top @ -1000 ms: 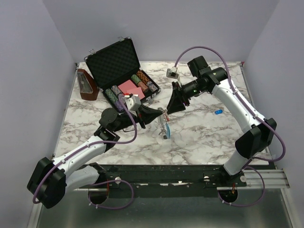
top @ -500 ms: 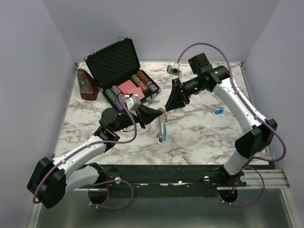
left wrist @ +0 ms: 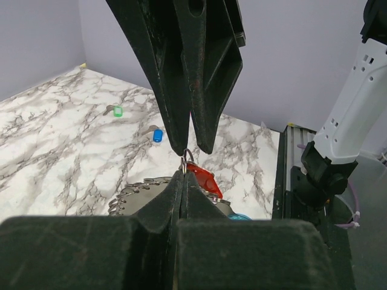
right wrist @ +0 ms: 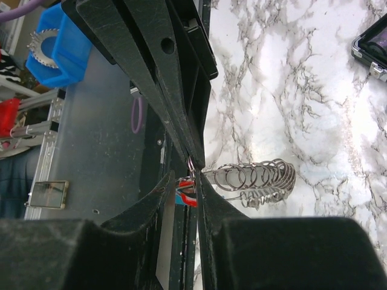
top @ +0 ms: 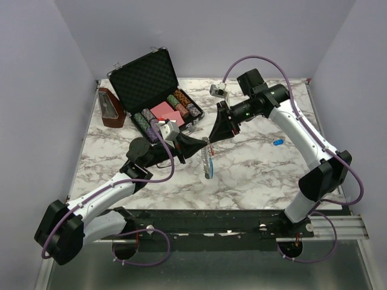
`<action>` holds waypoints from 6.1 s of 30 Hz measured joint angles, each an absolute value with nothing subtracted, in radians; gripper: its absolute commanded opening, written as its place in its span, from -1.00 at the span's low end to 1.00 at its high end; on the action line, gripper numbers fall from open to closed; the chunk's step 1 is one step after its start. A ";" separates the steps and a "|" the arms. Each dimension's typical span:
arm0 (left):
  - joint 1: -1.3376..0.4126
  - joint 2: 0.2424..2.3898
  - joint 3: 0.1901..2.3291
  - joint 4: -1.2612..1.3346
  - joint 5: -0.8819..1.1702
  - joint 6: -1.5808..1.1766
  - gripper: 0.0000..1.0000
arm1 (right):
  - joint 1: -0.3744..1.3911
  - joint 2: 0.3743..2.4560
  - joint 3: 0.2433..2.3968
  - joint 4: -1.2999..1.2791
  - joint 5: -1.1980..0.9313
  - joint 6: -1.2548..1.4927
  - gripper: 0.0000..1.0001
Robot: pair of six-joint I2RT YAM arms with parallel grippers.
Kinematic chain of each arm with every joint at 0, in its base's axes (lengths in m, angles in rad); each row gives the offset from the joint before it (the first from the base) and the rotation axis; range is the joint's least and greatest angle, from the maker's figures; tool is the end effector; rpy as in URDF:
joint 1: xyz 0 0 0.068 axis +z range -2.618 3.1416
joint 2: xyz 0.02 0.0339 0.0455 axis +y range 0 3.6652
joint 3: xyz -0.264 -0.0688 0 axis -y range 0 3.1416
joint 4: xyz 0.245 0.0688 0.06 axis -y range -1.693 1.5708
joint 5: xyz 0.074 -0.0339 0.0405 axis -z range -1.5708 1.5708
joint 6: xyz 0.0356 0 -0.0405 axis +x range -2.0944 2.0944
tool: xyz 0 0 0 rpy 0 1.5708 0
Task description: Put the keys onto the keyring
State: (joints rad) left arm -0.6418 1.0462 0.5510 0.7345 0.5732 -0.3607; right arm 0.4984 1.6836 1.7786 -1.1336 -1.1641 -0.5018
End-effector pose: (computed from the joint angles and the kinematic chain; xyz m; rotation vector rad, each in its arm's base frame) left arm 0.1749 -0.1548 0.3030 0.7092 1.2996 -1.2064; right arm 0.2765 0.1877 0.3829 -1.4193 1.7638 1.4654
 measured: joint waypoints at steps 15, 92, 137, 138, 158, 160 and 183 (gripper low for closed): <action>-0.642 1.043 0.550 0.731 0.557 -0.371 -1.00 | 0.498 1.684 1.757 -1.132 -1.138 -0.519 -0.99; -0.643 1.064 0.467 0.998 0.458 -0.547 -1.00 | 0.542 1.694 1.766 -1.095 -1.159 -0.592 -0.99; -0.677 1.095 0.608 0.634 0.537 0.001 0.02 | 0.627 1.744 1.946 -1.337 -0.631 -0.809 -0.99; -0.677 1.100 0.615 0.632 0.534 0.009 0.02 | 0.627 1.744 1.946 -1.337 -0.633 -0.809 -0.99; -0.741 1.134 0.691 0.488 0.455 0.181 -0.49 | 0.627 1.749 1.946 -1.340 -0.649 -0.809 -0.99; -0.741 1.134 0.700 0.461 0.452 0.199 -0.49 | 0.627 1.749 1.946 -1.340 -0.649 -0.809 -0.99; -0.742 1.164 0.812 0.272 0.425 0.237 -1.00 | 0.622 1.752 1.946 -1.338 -0.648 -0.812 -0.47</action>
State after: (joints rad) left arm -0.7418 1.1645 0.8116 0.2718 0.4248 0.2367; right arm 0.6220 1.7515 1.9457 -1.3376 -0.6483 -0.8120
